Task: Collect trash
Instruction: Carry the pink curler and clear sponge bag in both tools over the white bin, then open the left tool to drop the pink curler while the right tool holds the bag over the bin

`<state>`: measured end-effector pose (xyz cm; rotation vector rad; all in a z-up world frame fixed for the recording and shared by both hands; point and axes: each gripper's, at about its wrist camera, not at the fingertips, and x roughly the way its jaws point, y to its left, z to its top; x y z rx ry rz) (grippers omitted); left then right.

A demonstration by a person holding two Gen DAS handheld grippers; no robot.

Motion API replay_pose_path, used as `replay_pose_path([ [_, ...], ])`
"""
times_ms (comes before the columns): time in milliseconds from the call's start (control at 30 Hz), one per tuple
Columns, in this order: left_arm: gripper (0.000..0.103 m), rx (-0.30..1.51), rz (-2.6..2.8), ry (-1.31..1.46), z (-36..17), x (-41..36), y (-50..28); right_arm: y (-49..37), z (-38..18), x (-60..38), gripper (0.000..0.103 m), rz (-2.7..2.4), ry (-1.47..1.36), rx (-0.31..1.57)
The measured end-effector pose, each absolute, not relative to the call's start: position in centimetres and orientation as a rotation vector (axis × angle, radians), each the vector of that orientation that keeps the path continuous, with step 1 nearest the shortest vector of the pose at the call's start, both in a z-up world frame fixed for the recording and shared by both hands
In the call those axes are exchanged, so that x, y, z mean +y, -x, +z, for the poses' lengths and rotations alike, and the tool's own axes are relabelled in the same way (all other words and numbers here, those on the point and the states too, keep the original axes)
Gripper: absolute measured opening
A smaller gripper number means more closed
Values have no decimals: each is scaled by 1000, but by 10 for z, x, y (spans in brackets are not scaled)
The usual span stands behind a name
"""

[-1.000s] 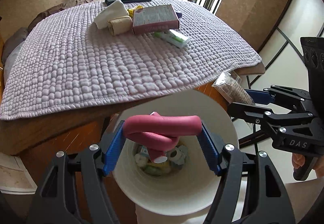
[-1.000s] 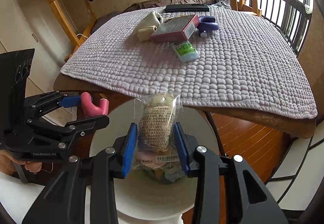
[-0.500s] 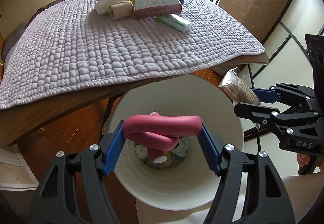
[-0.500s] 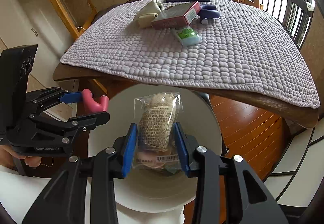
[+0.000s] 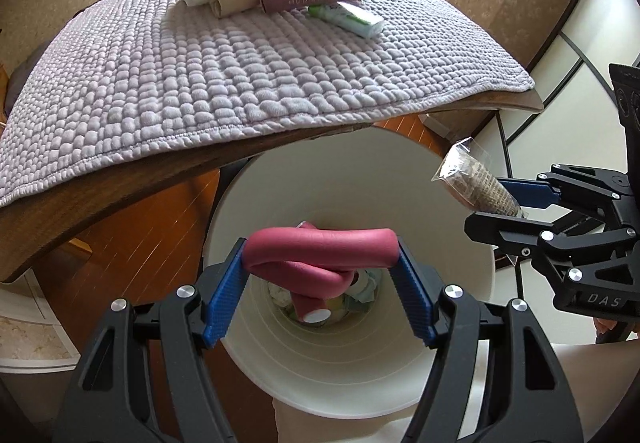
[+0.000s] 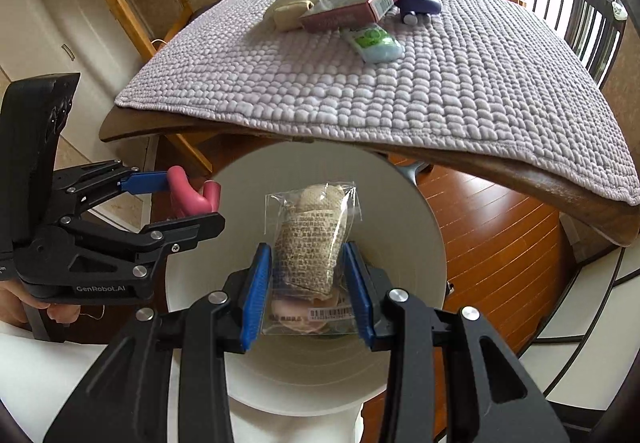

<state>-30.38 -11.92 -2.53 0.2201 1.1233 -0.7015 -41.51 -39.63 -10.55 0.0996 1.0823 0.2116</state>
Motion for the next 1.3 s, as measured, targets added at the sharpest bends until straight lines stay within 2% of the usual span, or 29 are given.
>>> replay_pose_path([
  [900, 70, 1168, -665, -272, -71, -143, 303, 393, -132, -386, 37, 218, -86, 1134],
  [1300, 70, 1175, -668, -285, -76, -156, 300, 389, -144, -388, 37, 224, -92, 1149],
])
